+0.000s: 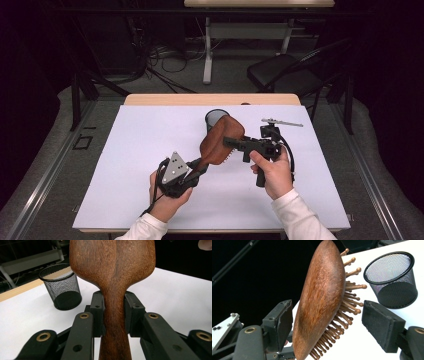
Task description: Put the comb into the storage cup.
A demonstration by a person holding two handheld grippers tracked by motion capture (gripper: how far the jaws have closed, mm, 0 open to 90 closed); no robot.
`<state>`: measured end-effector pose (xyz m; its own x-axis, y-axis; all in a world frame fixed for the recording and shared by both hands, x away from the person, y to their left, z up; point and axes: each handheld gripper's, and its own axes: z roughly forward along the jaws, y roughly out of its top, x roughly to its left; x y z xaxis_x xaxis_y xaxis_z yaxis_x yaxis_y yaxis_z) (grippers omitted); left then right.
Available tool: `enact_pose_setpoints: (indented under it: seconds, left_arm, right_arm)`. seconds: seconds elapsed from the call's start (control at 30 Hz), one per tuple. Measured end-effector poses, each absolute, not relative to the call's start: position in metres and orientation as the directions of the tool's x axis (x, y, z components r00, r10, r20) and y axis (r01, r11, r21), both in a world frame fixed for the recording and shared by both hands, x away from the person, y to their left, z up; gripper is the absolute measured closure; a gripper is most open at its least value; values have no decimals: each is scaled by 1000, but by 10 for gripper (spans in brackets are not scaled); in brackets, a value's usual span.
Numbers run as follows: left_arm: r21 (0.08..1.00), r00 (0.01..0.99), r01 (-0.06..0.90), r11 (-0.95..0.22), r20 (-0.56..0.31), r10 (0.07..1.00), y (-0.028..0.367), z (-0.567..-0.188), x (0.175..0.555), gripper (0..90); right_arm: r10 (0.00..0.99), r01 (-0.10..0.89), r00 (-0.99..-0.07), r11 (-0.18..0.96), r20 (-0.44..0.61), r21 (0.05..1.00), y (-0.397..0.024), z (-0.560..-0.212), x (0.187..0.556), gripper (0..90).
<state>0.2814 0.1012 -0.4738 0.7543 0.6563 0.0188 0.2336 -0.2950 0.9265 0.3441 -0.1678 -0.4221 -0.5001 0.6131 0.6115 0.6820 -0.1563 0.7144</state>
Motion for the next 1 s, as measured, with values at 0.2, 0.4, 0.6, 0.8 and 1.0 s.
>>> enact_pose_setpoints:
  seconds: [0.2, 0.4, 0.6, 0.8, 1.0]
  left_arm:
    - [930, 747, 239, -279, 7, 664, 105, -472, 283, 724]
    - [932, 744, 241, -272, 3, 669, 108, -471, 284, 724]
    - [935, 740, 240, -262, -1, 673, 111, -470, 285, 724]
    - [935, 734, 243, -258, -4, 679, 114, -469, 286, 724]
    - [936, 733, 241, -255, -4, 680, 115, -469, 286, 724]
  right_arm:
    - [609, 697, -506, -128, 611, 706, -161, -414, 352, 268]
    - [587, 703, -512, -132, 626, 699, -155, -407, 361, 283]
    - [572, 719, -505, -135, 647, 681, -151, -405, 370, 299]
    - [546, 738, -494, -149, 677, 658, -148, -403, 377, 311]
    - [533, 749, -497, -135, 685, 648, -144, -402, 380, 325]
